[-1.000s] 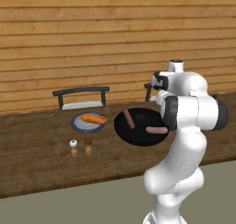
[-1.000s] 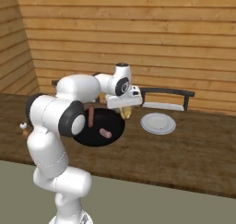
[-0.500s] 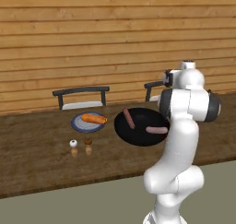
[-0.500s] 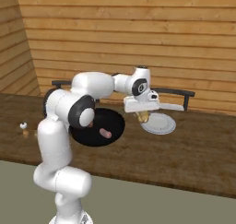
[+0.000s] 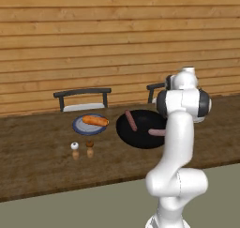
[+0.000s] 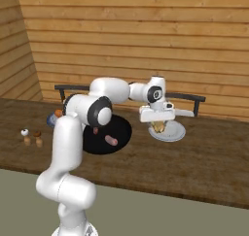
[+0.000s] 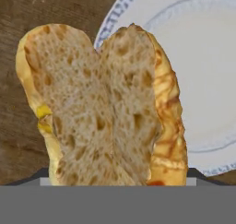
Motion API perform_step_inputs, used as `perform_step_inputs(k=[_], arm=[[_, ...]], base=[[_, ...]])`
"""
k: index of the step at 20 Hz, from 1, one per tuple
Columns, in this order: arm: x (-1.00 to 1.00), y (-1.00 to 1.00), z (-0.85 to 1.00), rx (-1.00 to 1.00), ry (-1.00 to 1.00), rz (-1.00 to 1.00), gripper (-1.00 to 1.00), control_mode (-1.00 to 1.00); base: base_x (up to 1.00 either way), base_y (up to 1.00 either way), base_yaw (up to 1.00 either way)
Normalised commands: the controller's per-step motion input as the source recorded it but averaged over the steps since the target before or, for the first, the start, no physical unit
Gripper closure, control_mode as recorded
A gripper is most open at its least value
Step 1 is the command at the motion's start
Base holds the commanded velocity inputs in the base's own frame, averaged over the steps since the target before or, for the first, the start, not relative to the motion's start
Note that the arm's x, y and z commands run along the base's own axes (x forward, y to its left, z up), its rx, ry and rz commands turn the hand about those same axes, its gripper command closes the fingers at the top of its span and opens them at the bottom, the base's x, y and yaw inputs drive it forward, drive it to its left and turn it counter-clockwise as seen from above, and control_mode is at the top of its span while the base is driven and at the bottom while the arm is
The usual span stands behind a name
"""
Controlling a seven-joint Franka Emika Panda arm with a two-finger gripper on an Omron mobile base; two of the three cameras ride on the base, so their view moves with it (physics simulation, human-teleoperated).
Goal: Place one bun and one sausage from the bowl on each plate.
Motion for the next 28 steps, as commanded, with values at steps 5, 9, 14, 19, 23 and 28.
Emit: perform_step_inputs(k=[5, 9, 14, 19, 23, 28], arm=[[0.14, -0.34, -0.37, 0.01, 0.11, 0.00, 1.00, -1.00], [0.00, -0.03, -0.31, 0.09, 0.07, 0.08, 1.00, -1.00], [0.00, 0.00, -0.27, 0.05, 0.03, 0.08, 1.00, -1.00], [-0.02, 0.00, -0.02, 0.00, -0.04, 0.05, -1.00, -1.00], [-0.21, 0.01, 0.00, 0.00, -0.24, 0.01, -1.00, -1.00], [-0.30, 0.00, 0.02, -0.02, -0.32, 0.00, -1.00, -1.00]], base=[[0.00, 0.00, 0.00], [0.00, 0.00, 0.00], [0.00, 0.00, 0.00], [0.00, 0.00, 0.00], [0.00, 0.00, 0.00], [0.00, 0.00, 0.00]])
